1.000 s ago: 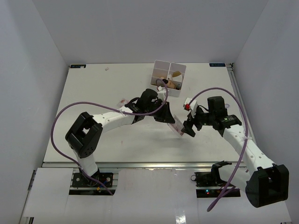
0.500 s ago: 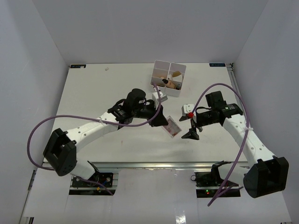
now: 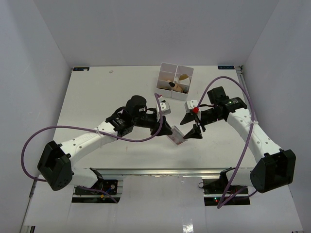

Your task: Organize the makeup

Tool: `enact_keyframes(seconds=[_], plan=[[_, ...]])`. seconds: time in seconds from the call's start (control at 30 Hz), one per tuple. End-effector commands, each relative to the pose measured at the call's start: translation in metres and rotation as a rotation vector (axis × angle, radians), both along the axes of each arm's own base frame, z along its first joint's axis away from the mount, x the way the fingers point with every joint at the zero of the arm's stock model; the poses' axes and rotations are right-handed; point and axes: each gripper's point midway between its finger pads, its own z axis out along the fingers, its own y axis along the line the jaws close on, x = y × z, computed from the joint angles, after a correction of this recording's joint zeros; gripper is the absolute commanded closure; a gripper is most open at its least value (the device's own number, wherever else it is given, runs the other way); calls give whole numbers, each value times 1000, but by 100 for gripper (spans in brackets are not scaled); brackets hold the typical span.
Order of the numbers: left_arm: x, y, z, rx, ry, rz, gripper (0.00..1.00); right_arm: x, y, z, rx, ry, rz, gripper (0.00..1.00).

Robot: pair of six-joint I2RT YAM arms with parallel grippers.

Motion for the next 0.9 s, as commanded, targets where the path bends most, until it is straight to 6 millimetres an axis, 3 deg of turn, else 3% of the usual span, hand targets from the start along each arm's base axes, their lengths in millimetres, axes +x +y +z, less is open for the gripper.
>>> enact_keyframes(seconds=[0.0, 0.6, 0.87], plan=[[-2, -3, 13, -36, -53, -40, 100, 2, 11, 7, 8, 37, -29, 28], [5, -8, 11, -15, -62, -49, 100, 17, 27, -1, -72, 65, -57, 50], [7, -10, 4, 2, -51, -51, 100, 17, 29, 2, -67, 71, -55, 53]])
